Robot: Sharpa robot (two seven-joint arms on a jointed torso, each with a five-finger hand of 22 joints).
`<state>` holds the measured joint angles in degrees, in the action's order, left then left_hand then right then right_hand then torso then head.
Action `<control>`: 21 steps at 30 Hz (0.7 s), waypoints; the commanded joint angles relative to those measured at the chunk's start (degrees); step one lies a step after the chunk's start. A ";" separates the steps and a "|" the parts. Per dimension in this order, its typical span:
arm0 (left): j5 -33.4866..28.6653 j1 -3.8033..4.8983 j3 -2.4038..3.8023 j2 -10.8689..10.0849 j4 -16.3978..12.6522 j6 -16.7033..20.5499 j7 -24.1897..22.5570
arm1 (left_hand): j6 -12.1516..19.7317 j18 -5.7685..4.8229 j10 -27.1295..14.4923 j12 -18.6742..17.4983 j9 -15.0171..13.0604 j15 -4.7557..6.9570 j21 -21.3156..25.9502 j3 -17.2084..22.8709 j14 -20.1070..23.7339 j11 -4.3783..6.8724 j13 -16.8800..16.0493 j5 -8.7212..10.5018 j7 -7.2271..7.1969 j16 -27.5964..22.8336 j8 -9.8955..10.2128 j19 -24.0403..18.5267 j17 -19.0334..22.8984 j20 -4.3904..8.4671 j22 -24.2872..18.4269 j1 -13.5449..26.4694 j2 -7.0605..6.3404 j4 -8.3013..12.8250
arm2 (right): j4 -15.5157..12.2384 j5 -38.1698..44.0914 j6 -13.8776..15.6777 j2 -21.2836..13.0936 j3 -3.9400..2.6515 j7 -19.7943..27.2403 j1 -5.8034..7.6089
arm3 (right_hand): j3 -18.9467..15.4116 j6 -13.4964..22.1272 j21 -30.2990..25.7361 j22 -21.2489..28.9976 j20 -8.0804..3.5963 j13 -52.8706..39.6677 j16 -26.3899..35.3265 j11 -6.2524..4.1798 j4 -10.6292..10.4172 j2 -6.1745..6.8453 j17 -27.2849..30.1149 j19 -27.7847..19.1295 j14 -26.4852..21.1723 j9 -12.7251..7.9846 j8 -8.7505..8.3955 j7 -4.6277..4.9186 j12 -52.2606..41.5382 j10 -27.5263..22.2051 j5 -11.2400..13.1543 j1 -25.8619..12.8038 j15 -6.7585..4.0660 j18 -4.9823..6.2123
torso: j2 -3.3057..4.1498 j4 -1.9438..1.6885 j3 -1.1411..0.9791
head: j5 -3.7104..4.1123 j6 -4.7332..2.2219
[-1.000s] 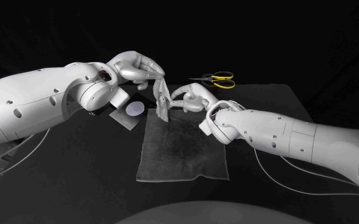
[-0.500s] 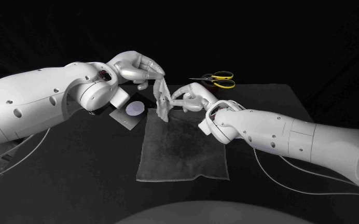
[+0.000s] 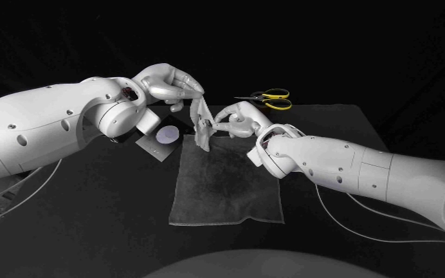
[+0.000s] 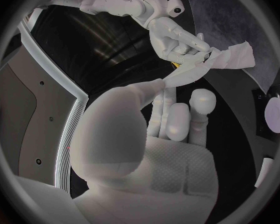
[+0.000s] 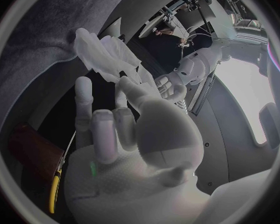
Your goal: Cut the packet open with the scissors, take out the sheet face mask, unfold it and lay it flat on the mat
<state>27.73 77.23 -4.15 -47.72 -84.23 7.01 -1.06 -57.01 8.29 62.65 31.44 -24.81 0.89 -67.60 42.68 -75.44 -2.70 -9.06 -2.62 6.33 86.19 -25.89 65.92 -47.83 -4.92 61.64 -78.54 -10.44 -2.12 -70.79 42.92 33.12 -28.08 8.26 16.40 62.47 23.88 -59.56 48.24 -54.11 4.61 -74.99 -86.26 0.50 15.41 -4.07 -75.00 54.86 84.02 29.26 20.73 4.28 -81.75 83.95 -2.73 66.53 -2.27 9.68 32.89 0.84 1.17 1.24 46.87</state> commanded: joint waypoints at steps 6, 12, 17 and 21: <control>0.03 0.07 0.06 -0.14 0.99 -0.65 0.32 | 0.06 -0.56 0.40 -0.16 -7.35 -0.08 -0.25 0.36 -0.48 -0.08 -0.06 -0.21 0.28 0.36 -0.40 0.29 0.01 -0.07 0.06 -0.01 0.62 0.06 | -1.16 -1.03 0.79 -1.63 -0.03 1.58 -0.01 | 0.72 0.05 0.33 -0.11 -0.57 -4.54 0.06 -0.42 -0.62 -1.08 -3.26 0.02 0.45 1.47 0.46 -0.06 0.48 1.24 -0.04 -0.64 -0.44 0.78 | 0.01 0.06 -0.04 | 0.02 -0.08; 0.12 0.04 0.01 -0.31 1.72 -0.66 0.89 | 0.05 -0.56 0.42 -0.18 -7.55 -0.08 -0.27 0.45 -0.57 -0.07 -0.10 -0.21 0.27 0.35 -0.35 0.31 -0.18 -0.06 0.08 0.09 0.60 0.13 | -2.52 -1.85 0.75 -3.44 -0.07 2.48 -0.01 | 0.88 0.21 0.29 -0.12 -0.62 -4.41 0.13 -0.40 -1.08 -1.38 -3.16 0.04 0.43 1.58 0.58 -0.04 0.63 1.21 -0.04 -1.06 -0.45 0.75 | 0.07 0.14 -0.02 | 0.14 -0.05; 0.35 0.03 -0.03 -0.30 1.88 -0.83 1.47 | 0.05 -0.56 0.42 -0.18 -7.55 -0.08 -0.27 0.45 -0.57 -0.07 -0.10 -0.21 0.27 0.35 -0.35 0.31 -0.18 -0.06 0.08 0.09 0.60 0.13 | -3.27 -2.35 0.55 -4.34 -0.11 2.97 0.00 | 0.99 0.48 0.20 -0.10 -0.63 -3.62 0.45 -0.38 -1.45 -1.50 -2.37 -0.01 0.05 1.66 0.60 0.00 1.37 0.84 -0.04 -1.41 -0.43 0.72 | 0.01 -0.01 -0.07 | 0.18 0.01; 0.53 0.02 -0.04 -0.24 1.93 -0.97 1.79 | 0.05 -0.56 0.42 -0.18 -7.55 -0.08 -0.27 0.45 -0.57 -0.07 -0.10 -0.21 0.27 0.35 -0.35 0.31 -0.18 -0.06 0.08 0.09 0.60 0.13 | -3.56 -2.77 0.51 -4.65 -0.15 3.24 0.00 | 1.18 0.93 0.04 -0.06 -0.62 -2.85 0.70 -0.29 -2.06 -1.81 -1.85 -0.08 -0.21 1.69 0.53 0.11 2.12 0.47 -0.04 -1.81 -0.38 0.69 | 0.01 0.04 -0.05 | 0.18 0.00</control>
<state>27.88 77.17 -4.26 -48.03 -82.32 6.85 0.32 -56.90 8.29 62.65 31.44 -24.81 0.69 -67.60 42.84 -75.64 -2.70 -9.11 -2.60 6.22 86.18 -26.09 65.92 -47.97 -4.93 61.68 -78.46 -10.52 -1.95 -74.19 40.89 33.75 -32.63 8.15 18.43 62.50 24.92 -58.78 48.24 -54.16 4.20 -75.03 -85.65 0.51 13.72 -5.60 -74.92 54.85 83.98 29.26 20.82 4.25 -79.81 83.94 -2.58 64.98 -2.29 9.28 32.92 0.90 1.10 1.41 46.87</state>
